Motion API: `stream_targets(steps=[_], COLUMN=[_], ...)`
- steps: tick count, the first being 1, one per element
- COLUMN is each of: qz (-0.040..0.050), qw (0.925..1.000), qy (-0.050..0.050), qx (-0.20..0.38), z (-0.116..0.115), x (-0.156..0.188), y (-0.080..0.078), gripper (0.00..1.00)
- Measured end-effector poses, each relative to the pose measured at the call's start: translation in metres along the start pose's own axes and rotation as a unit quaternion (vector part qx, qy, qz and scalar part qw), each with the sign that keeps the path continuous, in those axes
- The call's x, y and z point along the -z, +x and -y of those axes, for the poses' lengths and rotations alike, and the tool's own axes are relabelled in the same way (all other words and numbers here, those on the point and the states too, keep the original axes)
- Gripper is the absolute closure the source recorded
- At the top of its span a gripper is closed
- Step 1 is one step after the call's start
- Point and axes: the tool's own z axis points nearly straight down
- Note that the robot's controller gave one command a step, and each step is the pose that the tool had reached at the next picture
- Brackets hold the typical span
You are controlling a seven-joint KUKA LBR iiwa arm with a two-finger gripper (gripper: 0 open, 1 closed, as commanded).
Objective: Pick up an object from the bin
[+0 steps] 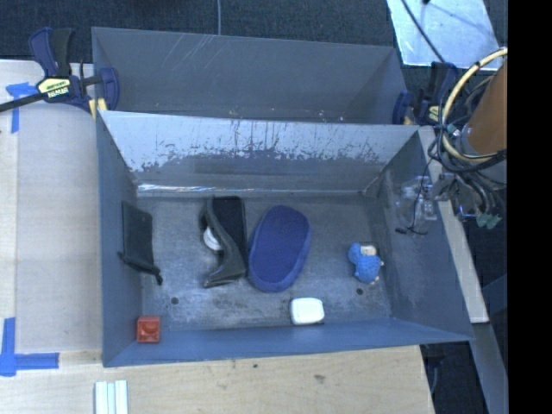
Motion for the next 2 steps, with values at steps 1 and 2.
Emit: stream_targets(steps=[1,2], qz=[-0.004,-0.0108], qw=[1.0,0.9999], qy=[-0.001,-0.003], qx=[-0.001,-0.005], z=[0.0,-0.017], x=[-0.005,-0.081], y=[0.001,0.07], gripper=[0.0,0.0])
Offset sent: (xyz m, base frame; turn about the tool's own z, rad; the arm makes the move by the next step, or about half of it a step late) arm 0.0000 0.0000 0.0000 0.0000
